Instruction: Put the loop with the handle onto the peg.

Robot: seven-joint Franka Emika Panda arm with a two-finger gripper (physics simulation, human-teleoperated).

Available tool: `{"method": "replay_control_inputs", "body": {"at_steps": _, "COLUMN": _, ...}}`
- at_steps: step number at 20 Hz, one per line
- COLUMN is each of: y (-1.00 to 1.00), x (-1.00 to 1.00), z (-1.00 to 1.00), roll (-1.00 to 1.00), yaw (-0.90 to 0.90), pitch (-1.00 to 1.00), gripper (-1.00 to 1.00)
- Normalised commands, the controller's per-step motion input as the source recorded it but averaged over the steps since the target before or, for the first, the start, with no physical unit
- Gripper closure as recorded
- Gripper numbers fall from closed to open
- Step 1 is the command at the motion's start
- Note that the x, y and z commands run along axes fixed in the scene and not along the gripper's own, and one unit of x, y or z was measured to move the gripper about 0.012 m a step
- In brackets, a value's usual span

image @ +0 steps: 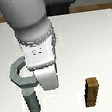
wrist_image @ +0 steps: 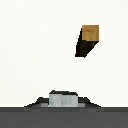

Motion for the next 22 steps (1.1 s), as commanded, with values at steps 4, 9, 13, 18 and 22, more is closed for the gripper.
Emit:
{"method": "replay_control_inputs", "body": {"at_steps": 4, "y": -0.25, "x": 0.00, "z": 0.00, "roll": 0.00, "yaw": 0.00, "pitch": 0.00, "gripper": 1.00}}
{"method": "replay_control_inputs", "body": {"at_steps": 9, "y": -0.20, "x": 0.20, "z": 0.00, "roll": 0.00, "yaw": 0.00, "pitch": 0.00, "gripper": 1.00}}
{"method": "replay_control_inputs", "body": {"at_steps": 13, "y": 0.00, "x": 0.50, "z": -0.25, "roll": 0.00, "yaw": 0.00, "pitch": 0.00, "gripper": 1.00}}
{"method": "replay_control_inputs", "body": {"at_steps": 18, "y": 0.00, "x": 0.00, "z": -0.60, "roll": 0.00, "yaw": 0.00, "pitch": 0.00, "gripper": 1.00}}
{"method": "replay_control_inputs", "body": {"at_steps": 22, "y": 0.00, "x": 0.00, "z": -0.75, "roll": 0.00, "yaw": 0.00, "pitch": 0.00, "gripper": 1.00}}
